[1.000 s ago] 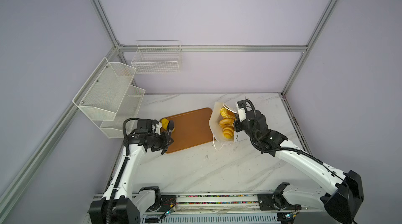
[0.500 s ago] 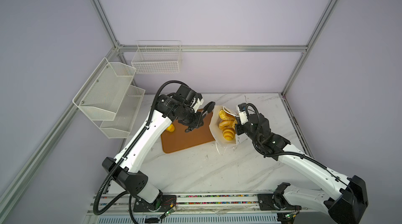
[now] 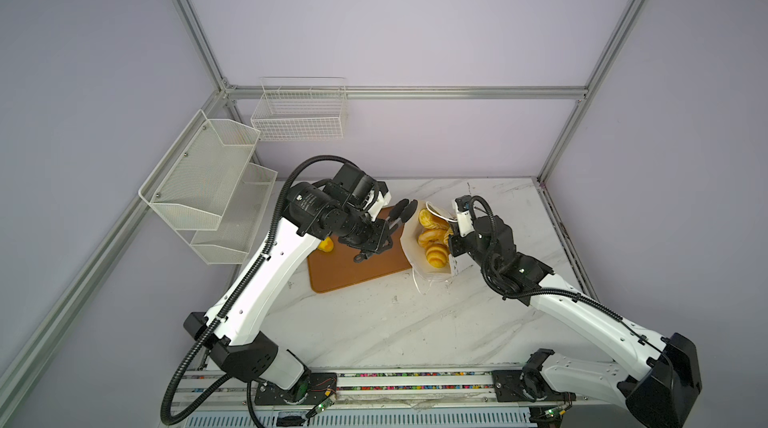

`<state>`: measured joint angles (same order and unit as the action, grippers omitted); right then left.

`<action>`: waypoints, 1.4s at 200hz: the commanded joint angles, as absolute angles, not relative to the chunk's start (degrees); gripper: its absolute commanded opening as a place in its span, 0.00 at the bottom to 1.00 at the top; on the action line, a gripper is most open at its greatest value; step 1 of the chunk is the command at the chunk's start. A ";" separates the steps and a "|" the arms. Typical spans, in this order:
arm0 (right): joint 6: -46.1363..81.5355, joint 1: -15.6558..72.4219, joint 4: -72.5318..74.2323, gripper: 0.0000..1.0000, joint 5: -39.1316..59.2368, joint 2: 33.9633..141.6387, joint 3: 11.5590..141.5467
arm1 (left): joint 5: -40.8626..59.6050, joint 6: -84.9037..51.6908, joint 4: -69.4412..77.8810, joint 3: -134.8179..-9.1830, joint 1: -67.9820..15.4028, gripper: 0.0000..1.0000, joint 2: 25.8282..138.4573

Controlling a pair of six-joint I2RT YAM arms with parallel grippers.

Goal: Take the fake bread out of the paper bag
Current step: 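Swing the left gripper's tongs over to the bag mouth held by the right gripper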

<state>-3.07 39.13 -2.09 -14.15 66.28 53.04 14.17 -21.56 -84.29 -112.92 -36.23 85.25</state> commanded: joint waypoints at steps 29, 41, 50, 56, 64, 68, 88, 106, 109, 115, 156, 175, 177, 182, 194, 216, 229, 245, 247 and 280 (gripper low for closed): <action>-2.20 38.85 0.45 0.00 -16.46 65.59 54.85 | 18.37 -27.18 -78.35 -111.68 -41.23 0.36 85.49; -2.19 38.85 0.45 0.00 -16.99 65.39 54.88 | 18.83 -28.93 -77.36 -109.81 -41.65 0.35 86.45; -2.24 38.85 0.48 0.00 -17.35 65.12 54.92 | 19.13 -29.97 -76.07 -107.99 -41.69 0.35 86.97; -2.27 38.85 0.35 0.00 -17.76 64.84 55.02 | 19.46 -30.53 -75.39 -106.88 -41.76 0.35 87.26; -2.42 38.91 0.20 0.00 -18.62 64.54 55.18 | 19.58 -31.04 -74.84 -105.68 -41.84 0.35 87.89; -2.46 38.91 0.09 0.00 -18.90 64.39 55.19 | 19.52 -31.40 -74.57 -105.16 -41.81 0.35 88.19; -3.02 38.96 -0.08 0.00 -20.28 63.87 55.59 | 20.62 -32.90 -72.43 -103.01 -41.83 0.35 89.91; -3.35 38.94 -0.22 0.00 -20.63 63.81 56.07 | 20.86 -33.31 -71.81 -103.11 -41.83 0.35 91.54; -3.34 38.94 -0.25 0.00 -20.65 63.83 56.10 | 20.76 -33.31 -71.85 -103.18 -41.90 0.35 91.80; -3.39 38.94 -0.16 0.00 -20.65 63.81 56.14 | 20.35 -33.15 -71.81 -103.36 -41.82 0.35 92.09; -3.95 38.94 0.81 0.00 -19.75 63.91 55.82 | 18.69 -34.25 -71.30 -104.68 -41.82 0.39 95.06; -4.04 38.94 0.92 0.00 -19.36 64.07 55.72 | 17.98 -35.17 -70.78 -105.78 -41.67 0.43 96.73; -4.04 38.94 0.91 0.00 -19.36 64.12 55.70 | 17.94 -35.27 -70.69 -105.92 -41.60 0.43 96.94; -4.04 38.94 0.89 0.00 -19.21 64.08 55.67 | 17.95 -35.62 -70.56 -106.07 -41.34 0.44 97.36; -4.05 38.94 1.05 0.00 -18.99 64.03 55.50 | 18.04 -36.20 -70.00 -106.39 -40.81 0.44 98.10; -4.03 38.92 1.39 0.00 -18.81 63.72 54.94 | 18.71 -37.71 -67.58 -105.68 -39.67 0.44 98.46; -4.12 38.93 1.64 0.00 -18.57 63.70 54.83 | 19.17 -38.68 -65.59 -105.10 -39.25 0.44 98.52; -4.10 38.93 1.67 0.00 -18.05 63.69 54.67 | 19.25 -39.79 -63.64 -104.61 -38.78 0.44 98.52; -4.12 38.93 1.67 0.00 -18.02 63.74 54.67 | 19.29 -39.92 -63.37 -104.49 -38.72 0.44 98.50; -4.42 38.94 1.89 0.00 -17.08 64.08 54.58 | 20.48 -41.44 -59.98 -102.91 -37.82 0.44 98.78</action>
<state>-3.75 39.13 -2.31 -18.17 65.56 53.54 18.74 -39.44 -66.19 -104.25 -38.59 100.29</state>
